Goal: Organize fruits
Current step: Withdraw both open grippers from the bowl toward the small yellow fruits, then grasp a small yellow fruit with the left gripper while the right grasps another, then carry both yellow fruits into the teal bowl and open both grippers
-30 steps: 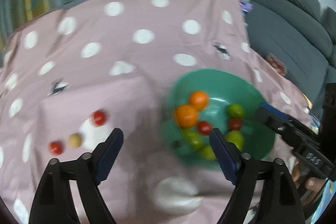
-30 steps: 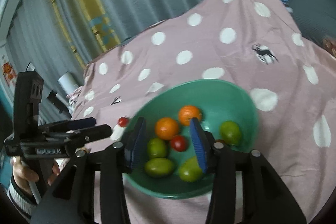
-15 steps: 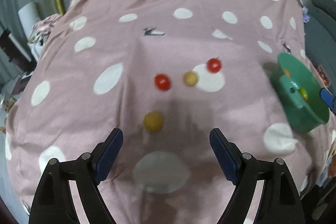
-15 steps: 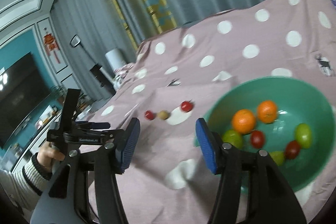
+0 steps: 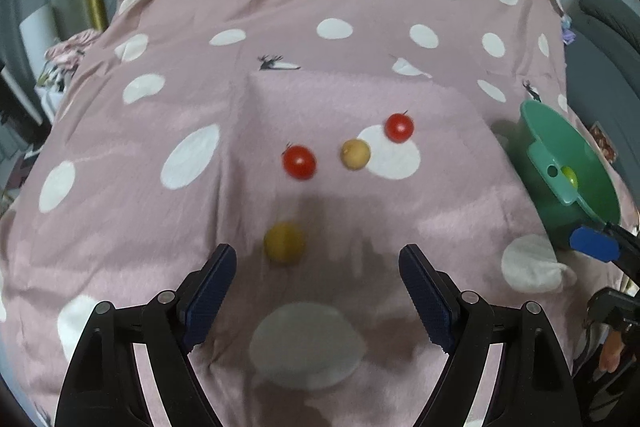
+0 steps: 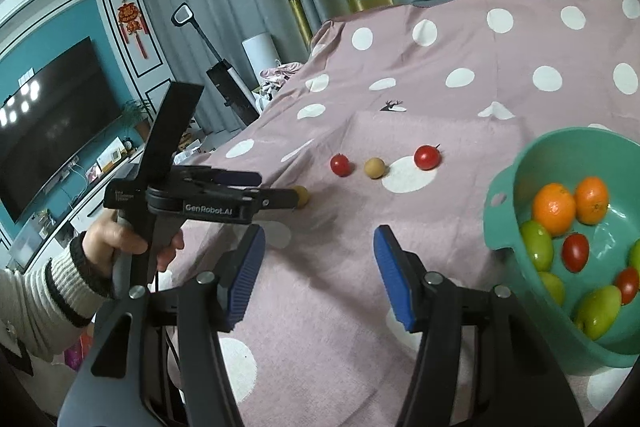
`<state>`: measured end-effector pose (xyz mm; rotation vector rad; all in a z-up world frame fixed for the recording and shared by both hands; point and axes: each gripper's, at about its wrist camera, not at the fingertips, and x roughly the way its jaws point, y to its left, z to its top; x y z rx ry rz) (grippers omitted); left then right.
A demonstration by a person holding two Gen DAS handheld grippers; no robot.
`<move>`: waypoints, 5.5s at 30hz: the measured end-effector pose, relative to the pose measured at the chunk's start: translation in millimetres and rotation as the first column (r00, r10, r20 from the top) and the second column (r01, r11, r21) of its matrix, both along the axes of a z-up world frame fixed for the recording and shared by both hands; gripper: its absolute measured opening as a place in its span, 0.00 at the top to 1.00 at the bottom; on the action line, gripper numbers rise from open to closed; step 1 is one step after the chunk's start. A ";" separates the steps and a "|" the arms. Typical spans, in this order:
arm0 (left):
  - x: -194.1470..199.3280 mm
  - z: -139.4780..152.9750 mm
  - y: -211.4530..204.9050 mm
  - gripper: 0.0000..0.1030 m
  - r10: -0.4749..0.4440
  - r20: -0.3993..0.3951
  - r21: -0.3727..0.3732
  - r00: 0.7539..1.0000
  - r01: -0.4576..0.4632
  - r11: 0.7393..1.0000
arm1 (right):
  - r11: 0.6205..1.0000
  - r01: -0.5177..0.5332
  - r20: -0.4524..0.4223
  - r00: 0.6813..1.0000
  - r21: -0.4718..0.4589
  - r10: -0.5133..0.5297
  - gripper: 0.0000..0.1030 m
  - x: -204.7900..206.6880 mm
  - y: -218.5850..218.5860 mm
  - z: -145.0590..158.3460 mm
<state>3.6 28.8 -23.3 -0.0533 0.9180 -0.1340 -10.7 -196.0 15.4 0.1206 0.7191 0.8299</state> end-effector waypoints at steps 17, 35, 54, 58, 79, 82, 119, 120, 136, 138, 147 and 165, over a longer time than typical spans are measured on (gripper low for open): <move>34.4 -38.5 5.2 0.66 0.017 -0.112 0.052 0.994 -0.012 0.999 | 1.000 -0.010 -0.023 1.000 -0.010 0.010 0.42 5.2 5.2 -6.6; 47.1 -30.6 22.4 0.74 -0.041 -0.040 -0.058 0.998 0.038 0.998 | 0.996 0.017 -0.104 0.994 -0.089 -0.027 0.42 23.5 37.4 -30.1; 57.0 -33.7 37.3 0.74 -0.127 0.001 -0.175 0.992 0.125 0.977 | 0.922 0.151 -0.176 0.958 -0.357 -0.225 0.56 141.3 124.7 -48.0; 56.1 -33.3 39.9 0.74 -0.122 0.003 -0.183 0.993 0.120 0.976 | 0.907 0.172 -0.186 0.948 -0.384 -0.258 0.58 153.3 131.5 -52.3; 51.8 -33.0 38.2 0.74 -0.113 0.011 -0.154 0.994 0.113 0.982 | 0.931 0.210 -0.204 0.939 -0.299 -0.277 0.75 101.1 97.3 -38.6; 46.3 -29.7 35.2 0.74 -0.115 0.022 -0.140 0.993 0.116 0.983 | 0.939 0.212 -0.209 0.939 -0.272 -0.272 0.75 83.9 91.2 -38.2; 17.6 38.6 -61.9 0.74 -0.141 0.104 0.063 0.985 0.135 0.989 | 0.974 0.227 -0.057 0.972 -0.021 -0.227 0.75 38.9 -11.5 16.1; 17.8 40.5 -63.9 0.74 -0.143 0.106 0.068 0.984 0.137 0.988 | 0.973 0.232 -0.051 0.971 -0.016 -0.232 0.75 39.4 -15.4 17.9; 31.2 71.8 -135.6 0.74 -0.261 0.154 0.106 0.953 0.247 0.963 | 0.903 0.418 -0.032 0.908 0.102 -0.417 0.75 35.9 -103.1 30.1; 34.6 74.4 -147.2 0.74 -0.279 0.159 0.102 0.947 0.266 0.959 | 0.893 0.438 -0.040 0.899 0.106 -0.436 0.75 34.4 -111.7 29.0; 43.7 71.9 -195.2 0.74 -0.361 0.150 0.079 0.920 0.353 0.932 | 0.846 0.528 -0.043 0.849 0.075 -0.527 0.75 32.1 -141.0 23.3; 47.7 37.7 -254.0 0.74 -0.430 0.046 0.093 0.901 0.425 0.900 | 0.813 0.581 -0.068 0.811 -0.025 -0.581 0.74 42.4 -161.4 2.2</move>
